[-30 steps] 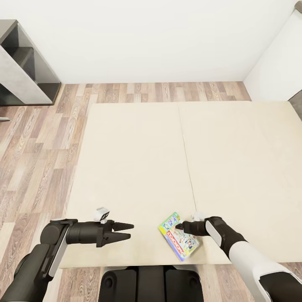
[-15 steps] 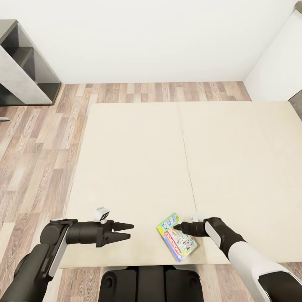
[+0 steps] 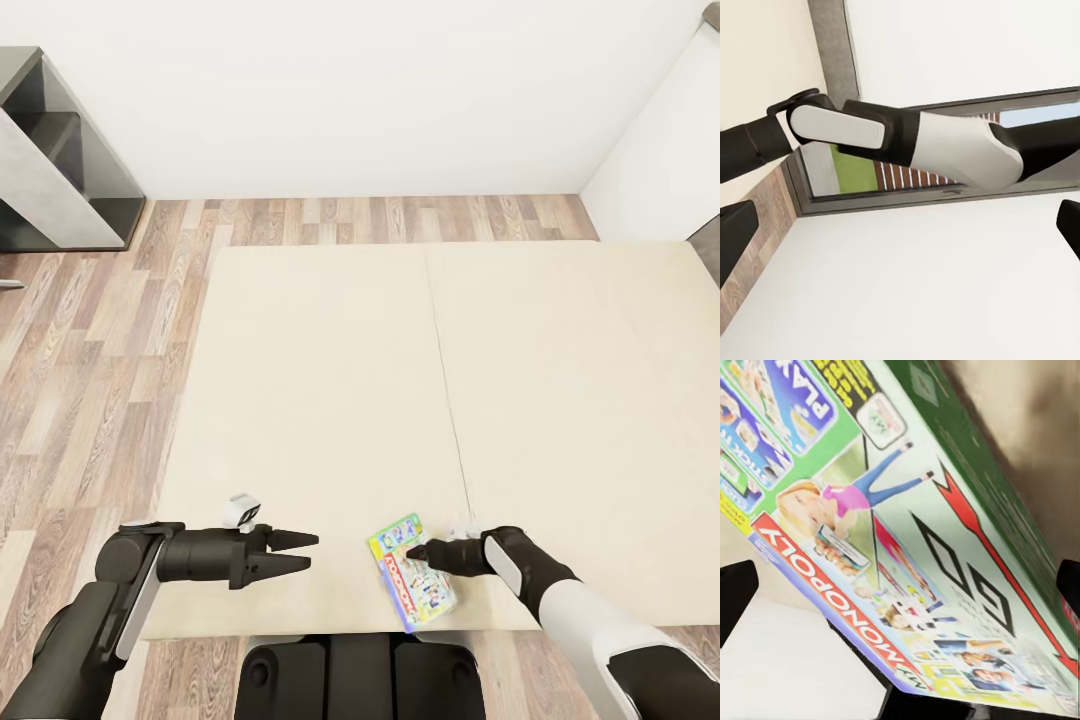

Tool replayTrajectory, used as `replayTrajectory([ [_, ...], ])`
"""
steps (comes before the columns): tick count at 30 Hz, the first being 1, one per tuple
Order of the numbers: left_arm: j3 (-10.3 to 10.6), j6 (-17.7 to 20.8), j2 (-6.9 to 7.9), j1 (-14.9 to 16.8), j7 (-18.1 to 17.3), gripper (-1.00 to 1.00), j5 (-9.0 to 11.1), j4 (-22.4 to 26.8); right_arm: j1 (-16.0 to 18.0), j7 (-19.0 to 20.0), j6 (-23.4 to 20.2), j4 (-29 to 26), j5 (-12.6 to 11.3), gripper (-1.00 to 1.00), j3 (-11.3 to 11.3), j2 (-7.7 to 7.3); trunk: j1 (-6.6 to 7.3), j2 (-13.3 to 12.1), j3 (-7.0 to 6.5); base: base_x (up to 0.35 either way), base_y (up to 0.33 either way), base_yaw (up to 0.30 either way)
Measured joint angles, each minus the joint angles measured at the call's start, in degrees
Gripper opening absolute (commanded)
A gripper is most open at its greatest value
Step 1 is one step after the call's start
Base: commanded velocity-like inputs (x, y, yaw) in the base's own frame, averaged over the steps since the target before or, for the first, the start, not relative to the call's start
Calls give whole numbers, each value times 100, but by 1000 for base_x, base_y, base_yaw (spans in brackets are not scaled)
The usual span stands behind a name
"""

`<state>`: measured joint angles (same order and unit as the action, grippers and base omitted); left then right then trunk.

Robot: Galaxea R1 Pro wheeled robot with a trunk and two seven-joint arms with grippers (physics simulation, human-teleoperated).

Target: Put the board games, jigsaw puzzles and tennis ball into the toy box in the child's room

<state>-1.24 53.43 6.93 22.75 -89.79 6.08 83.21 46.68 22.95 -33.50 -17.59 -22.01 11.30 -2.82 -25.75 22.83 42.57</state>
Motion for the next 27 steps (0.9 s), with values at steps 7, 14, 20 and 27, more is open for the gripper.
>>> replayTrajectory([
  [7,0,-3,0,0,0,100,1,0,0,90,5,-26,14,100,-2,205,0,0,0,0,0,0],
  [14,0,-5,0,0,0,100,-7,0,-1,85,50,-25,43,100,9,223,0,0,0,0,0,0],
  [20,1,-5,-5,0,0,100,-8,0,0,81,66,-29,45,100,14,224,0,0,0,0,0,0],
  [27,9,-2,-16,0,0,100,-8,0,1,75,25,-29,6,100,21,268,0,0,0,0,0,0],
])
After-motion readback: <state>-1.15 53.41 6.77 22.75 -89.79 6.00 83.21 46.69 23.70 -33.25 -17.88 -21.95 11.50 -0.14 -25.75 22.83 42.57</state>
